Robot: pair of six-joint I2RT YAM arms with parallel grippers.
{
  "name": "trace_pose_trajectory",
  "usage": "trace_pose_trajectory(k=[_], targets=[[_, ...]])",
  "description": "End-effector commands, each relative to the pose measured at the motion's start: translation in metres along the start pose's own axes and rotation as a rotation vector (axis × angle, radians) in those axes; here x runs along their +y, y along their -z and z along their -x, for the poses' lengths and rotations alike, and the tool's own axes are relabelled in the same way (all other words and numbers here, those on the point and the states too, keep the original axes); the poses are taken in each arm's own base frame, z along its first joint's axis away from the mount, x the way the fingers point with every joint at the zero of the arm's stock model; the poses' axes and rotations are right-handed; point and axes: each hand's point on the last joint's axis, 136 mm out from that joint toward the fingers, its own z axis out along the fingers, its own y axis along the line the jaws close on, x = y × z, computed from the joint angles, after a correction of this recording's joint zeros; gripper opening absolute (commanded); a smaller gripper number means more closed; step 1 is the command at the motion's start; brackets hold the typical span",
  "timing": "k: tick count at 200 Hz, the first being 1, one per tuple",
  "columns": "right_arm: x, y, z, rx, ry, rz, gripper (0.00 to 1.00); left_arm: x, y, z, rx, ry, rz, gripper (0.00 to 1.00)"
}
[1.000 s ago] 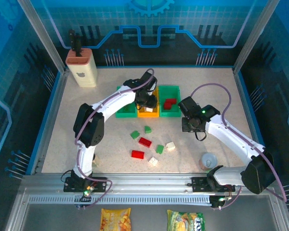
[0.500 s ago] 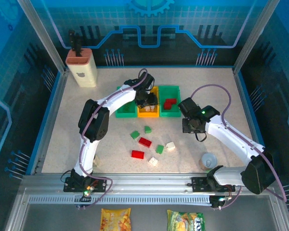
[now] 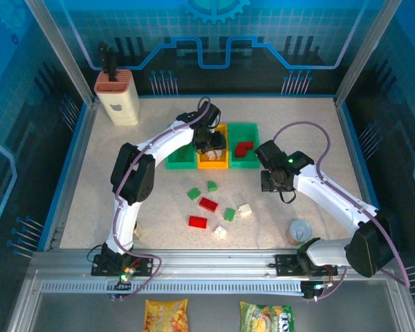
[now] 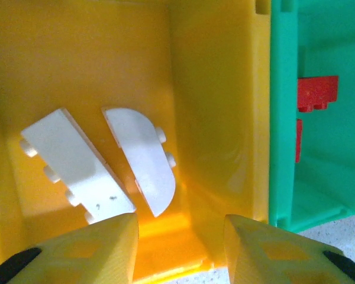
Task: Sort the legos into containers by color
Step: Place the lego in the container, then pick up the lego from the bottom-center of the table.
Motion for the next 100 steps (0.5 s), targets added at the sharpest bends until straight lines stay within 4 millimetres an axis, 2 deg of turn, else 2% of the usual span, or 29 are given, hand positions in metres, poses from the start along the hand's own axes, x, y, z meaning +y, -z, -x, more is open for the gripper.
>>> trace_pose_trajectory(k=[1,58,100], targets=[[0.011,-0.001,-0.006,0.030,0.004,0.024,0.51,-0.007,0.039,-0.001,-0.027,-0.041,-0.029,0.43],[0.050,-0.016,-0.019,0.090,0.055,0.094,0.52,0.012,0.071,-0.015,-0.041,-0.113,0.013,0.43],[0.084,-0.029,-0.039,0.165,0.184,0.131,0.54,0.045,0.106,-0.018,-0.076,-0.100,0.015,0.43]])
